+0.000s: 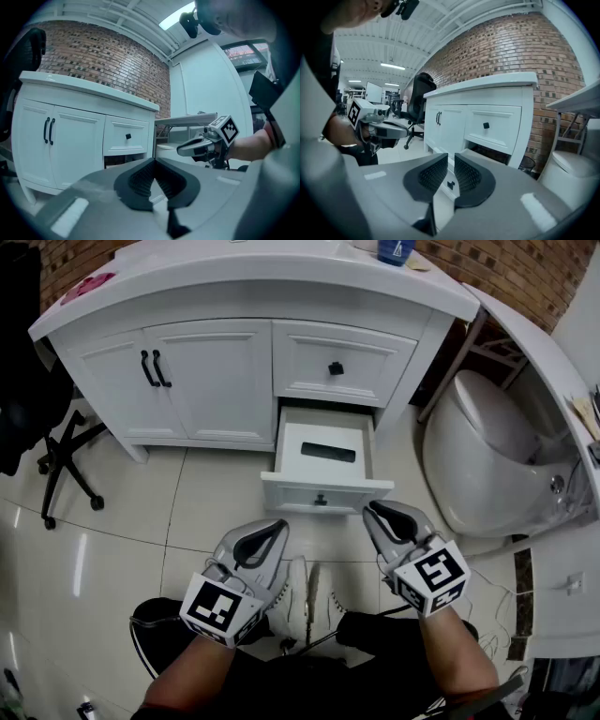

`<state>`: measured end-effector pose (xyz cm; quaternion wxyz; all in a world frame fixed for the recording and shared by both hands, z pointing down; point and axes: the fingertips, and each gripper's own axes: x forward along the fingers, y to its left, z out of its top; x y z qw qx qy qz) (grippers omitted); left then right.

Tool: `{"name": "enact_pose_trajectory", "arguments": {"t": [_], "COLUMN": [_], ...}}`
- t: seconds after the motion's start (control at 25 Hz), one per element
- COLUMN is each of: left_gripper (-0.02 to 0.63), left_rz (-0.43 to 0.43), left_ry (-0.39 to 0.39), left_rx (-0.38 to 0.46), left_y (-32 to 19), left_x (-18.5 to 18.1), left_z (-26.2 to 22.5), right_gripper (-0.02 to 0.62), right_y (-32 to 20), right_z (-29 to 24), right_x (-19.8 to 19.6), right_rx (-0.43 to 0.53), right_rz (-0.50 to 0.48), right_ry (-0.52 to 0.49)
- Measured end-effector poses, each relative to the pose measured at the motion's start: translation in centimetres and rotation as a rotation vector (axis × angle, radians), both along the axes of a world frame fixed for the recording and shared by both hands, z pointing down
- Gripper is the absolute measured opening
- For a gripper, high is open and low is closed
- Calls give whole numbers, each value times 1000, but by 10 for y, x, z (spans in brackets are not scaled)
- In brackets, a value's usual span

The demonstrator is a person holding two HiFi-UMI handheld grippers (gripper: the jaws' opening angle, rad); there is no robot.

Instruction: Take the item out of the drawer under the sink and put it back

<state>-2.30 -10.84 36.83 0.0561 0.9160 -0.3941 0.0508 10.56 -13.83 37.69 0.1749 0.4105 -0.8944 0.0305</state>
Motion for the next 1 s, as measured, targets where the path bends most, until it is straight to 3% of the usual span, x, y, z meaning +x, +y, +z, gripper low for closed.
{"name": "enact_pose_trajectory", "arguments": {"t": [0.16,0.24,0.36,0.52,0.76,1.0], "left_gripper": [6,5,5,6,5,5], "left_rz": [3,-5,-5,-9,-18,-23], "left_ry": [9,36,11,54,47,52], "left_rx": [2,13,-5,12,-6,-18], "left_y": [-12,-18,-24,-33,-44,-50], "left_x": [-1,-1,-4,1,-1,-1], "left_z": [3,1,9,7,16,22], "right_gripper": [92,97,100,101,115,126], "right_y": [-36,-57,-91,-135,-192,-229], "right_z": [6,5,5,22,86,132], "right_x": [-6,-9,-13,-24,-30,-32], "right_rx": [14,30,36,-18,-139,-204], "right_rz": [-55,-80,-121,-191,-264,-344], "right_ry": [143,192,265,374,551,640]}}
